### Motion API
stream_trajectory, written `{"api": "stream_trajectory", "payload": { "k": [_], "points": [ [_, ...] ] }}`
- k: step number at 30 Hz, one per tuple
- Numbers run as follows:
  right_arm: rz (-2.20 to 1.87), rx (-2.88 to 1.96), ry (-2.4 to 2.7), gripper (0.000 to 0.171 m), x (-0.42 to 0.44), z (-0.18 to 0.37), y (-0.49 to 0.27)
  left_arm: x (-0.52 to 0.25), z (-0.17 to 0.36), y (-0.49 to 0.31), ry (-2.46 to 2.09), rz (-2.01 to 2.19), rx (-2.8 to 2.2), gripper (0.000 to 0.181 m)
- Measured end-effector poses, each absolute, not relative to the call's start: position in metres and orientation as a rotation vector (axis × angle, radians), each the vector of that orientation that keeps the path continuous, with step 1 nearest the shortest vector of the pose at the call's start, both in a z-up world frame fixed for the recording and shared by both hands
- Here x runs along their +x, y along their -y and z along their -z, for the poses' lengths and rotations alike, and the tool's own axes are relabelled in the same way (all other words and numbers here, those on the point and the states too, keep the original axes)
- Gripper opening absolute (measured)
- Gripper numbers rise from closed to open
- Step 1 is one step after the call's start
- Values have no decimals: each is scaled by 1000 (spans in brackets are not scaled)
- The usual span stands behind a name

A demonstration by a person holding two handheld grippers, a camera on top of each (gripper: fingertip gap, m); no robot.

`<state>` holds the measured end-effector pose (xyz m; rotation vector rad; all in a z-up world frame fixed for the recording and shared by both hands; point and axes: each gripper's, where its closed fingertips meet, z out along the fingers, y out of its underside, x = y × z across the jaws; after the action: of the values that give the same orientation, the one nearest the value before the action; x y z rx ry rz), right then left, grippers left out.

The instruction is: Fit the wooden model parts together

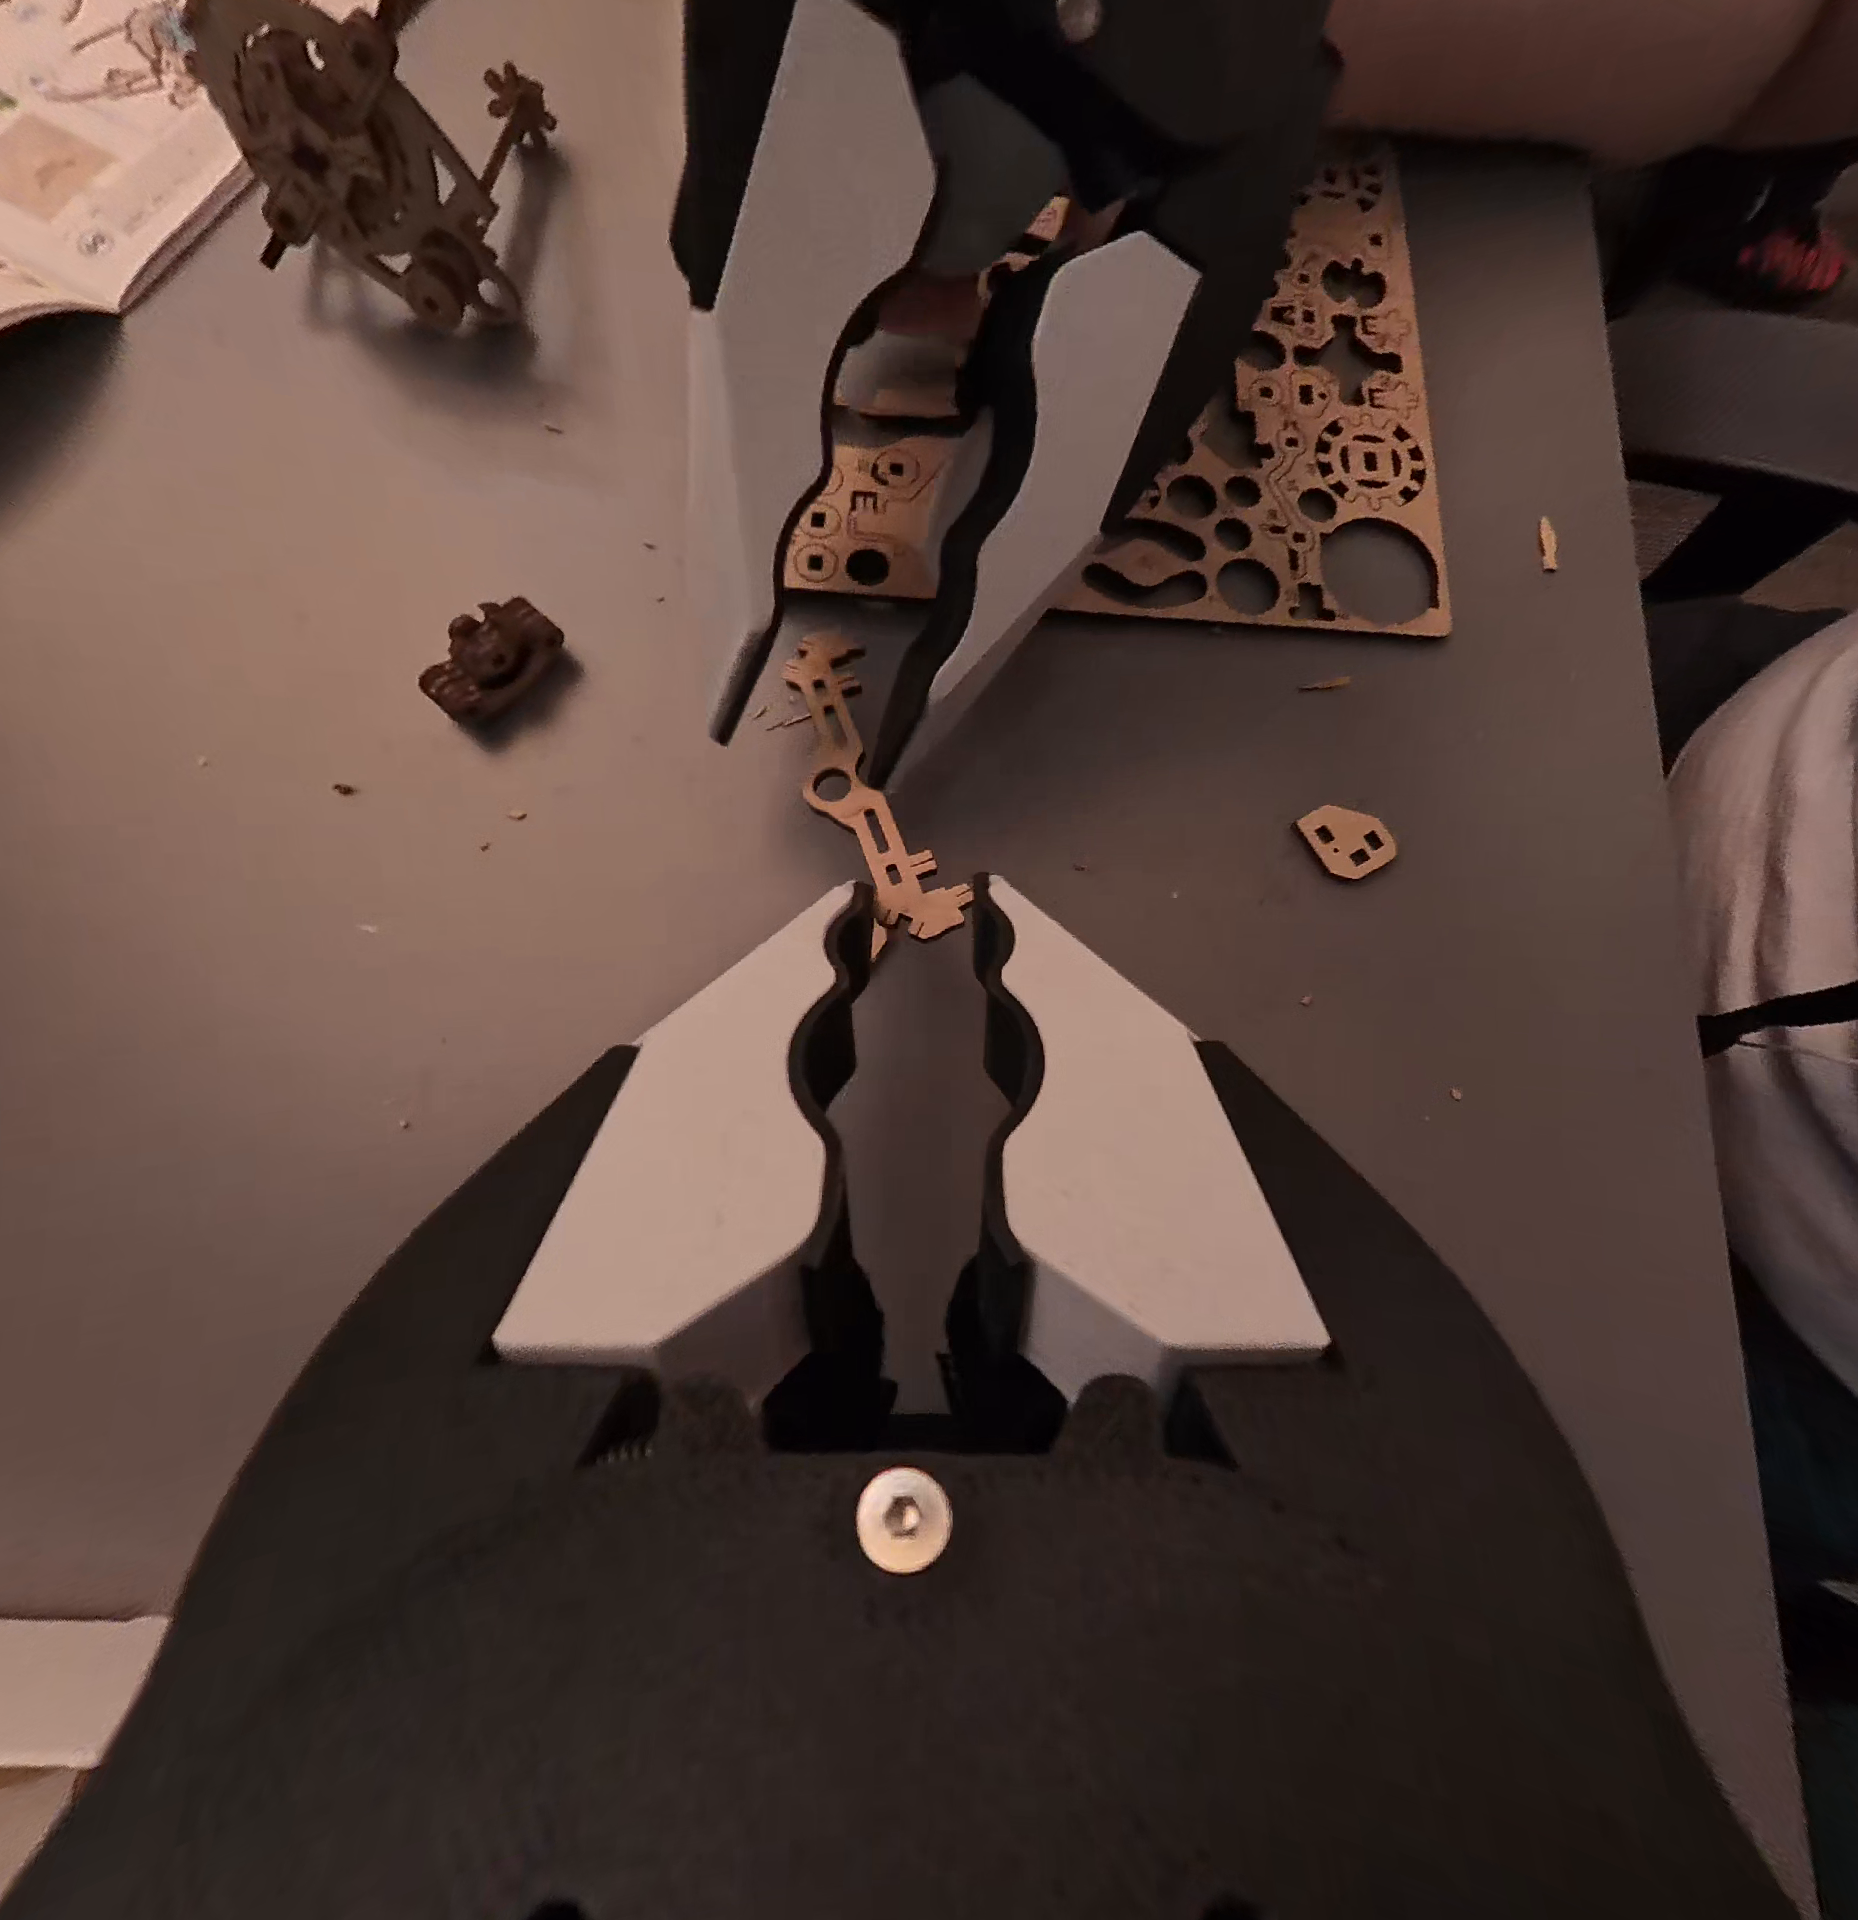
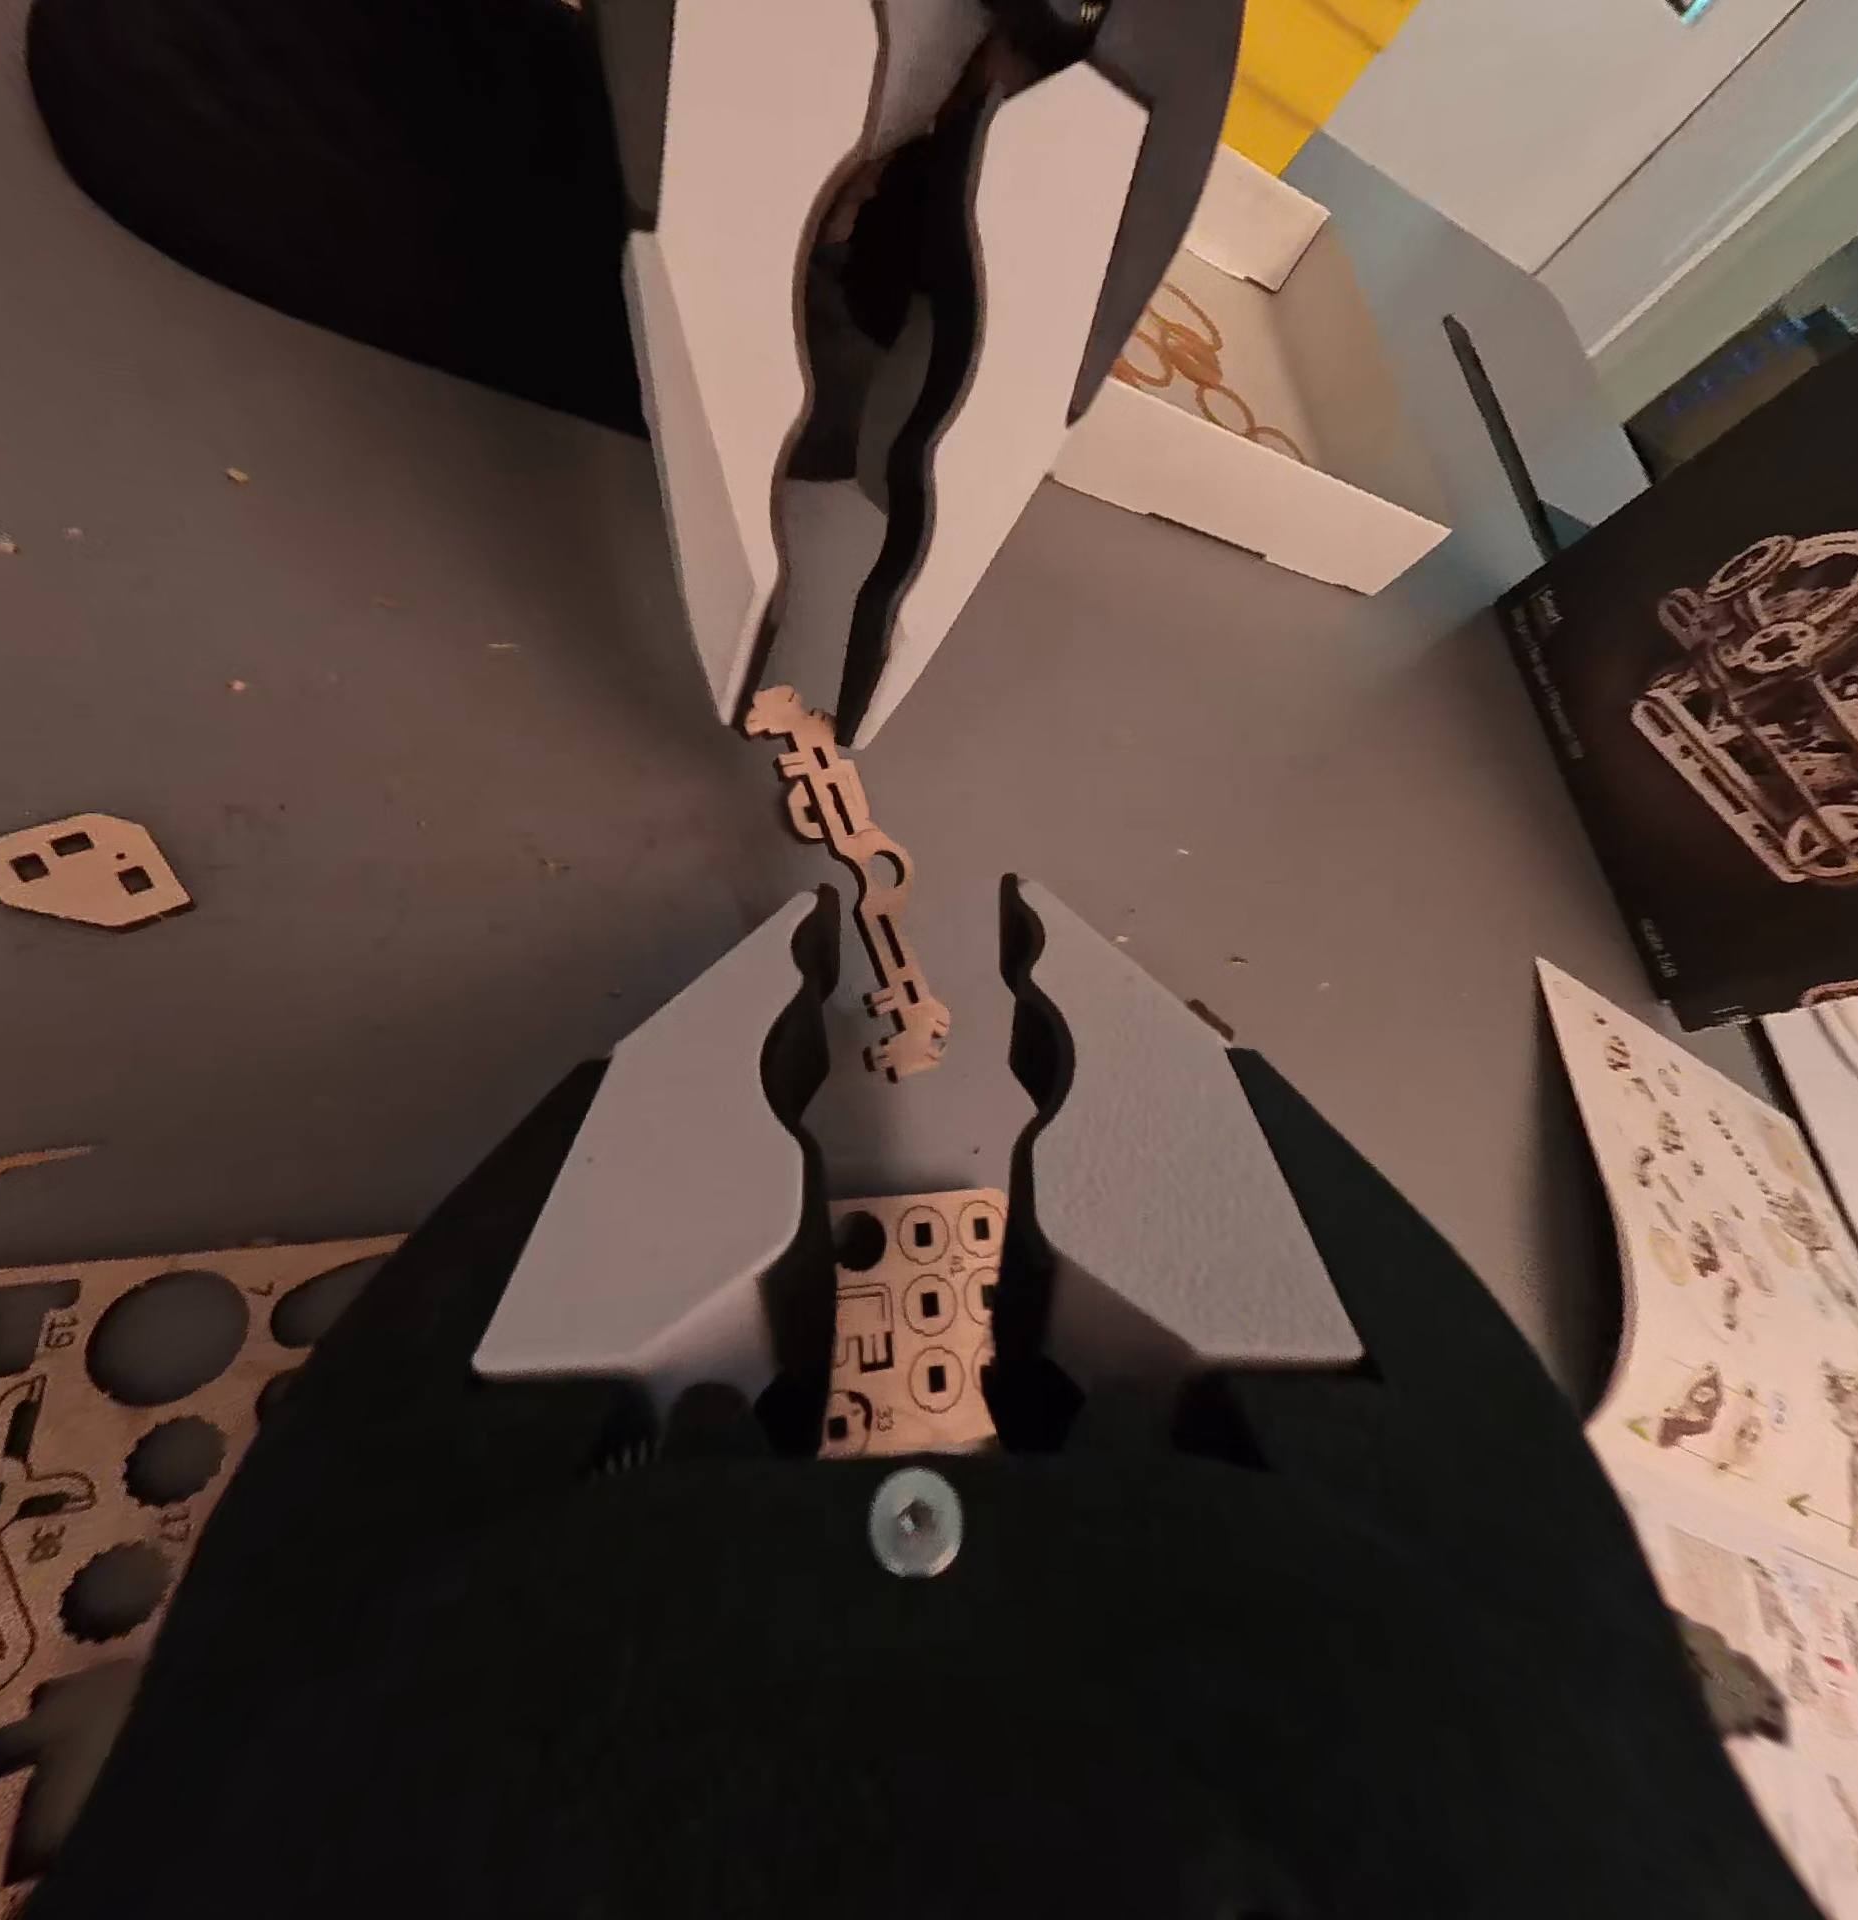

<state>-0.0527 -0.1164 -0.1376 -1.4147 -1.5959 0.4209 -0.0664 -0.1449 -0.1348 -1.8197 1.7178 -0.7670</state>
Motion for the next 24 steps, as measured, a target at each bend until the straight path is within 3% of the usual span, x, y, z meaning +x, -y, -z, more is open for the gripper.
{"api": "stream_trajectory", "payload": {
  "k": [3, 14, 24],
  "points": [
    [-498, -1437, 1604, 24, -53, 139, 121, -66, 132, 145, -1736, 749, -1768, 17],
    [-1079, -1584, 1429, 30, -56, 114, 136, -69, 131, 153, -1878, 525, -1535, 17],
    [-1292, -1883, 1538, 31, -69, 118, 131, -75, 131, 149, -1921, 367, -1435, 17]
  ]
}}
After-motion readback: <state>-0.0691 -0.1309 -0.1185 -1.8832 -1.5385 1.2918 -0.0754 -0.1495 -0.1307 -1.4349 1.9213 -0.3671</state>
